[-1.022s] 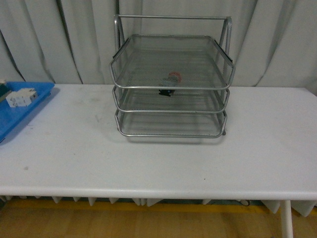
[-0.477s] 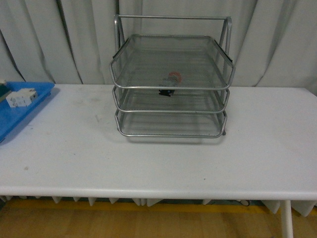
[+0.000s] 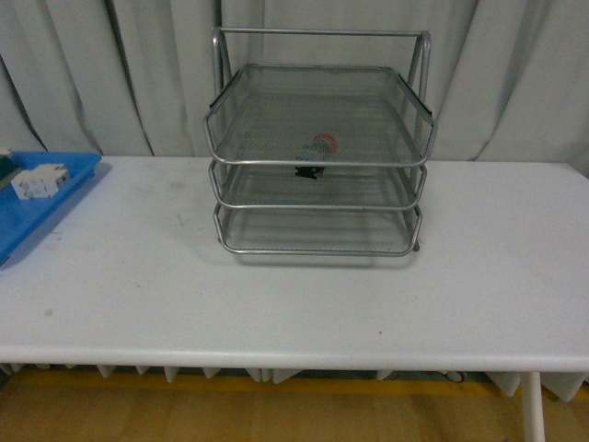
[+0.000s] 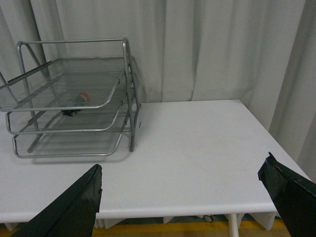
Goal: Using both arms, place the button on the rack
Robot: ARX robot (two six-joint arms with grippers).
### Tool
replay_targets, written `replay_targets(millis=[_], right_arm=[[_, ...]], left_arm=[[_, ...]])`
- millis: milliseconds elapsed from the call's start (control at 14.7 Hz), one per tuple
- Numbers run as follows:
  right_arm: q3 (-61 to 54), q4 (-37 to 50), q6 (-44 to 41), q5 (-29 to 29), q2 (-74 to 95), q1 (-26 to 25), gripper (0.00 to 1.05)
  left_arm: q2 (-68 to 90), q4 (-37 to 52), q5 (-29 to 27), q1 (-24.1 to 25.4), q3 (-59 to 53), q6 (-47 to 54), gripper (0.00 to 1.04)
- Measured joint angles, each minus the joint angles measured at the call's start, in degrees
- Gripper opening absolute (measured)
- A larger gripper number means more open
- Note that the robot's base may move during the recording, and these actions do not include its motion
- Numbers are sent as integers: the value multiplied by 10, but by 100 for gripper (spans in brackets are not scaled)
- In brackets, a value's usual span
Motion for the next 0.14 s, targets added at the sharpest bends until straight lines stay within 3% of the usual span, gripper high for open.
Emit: replay_targets(millis=[136], right_arm=[[0,0,0,0,0,0,98]], left_arm=[[0,0,0,0,0,0,98]])
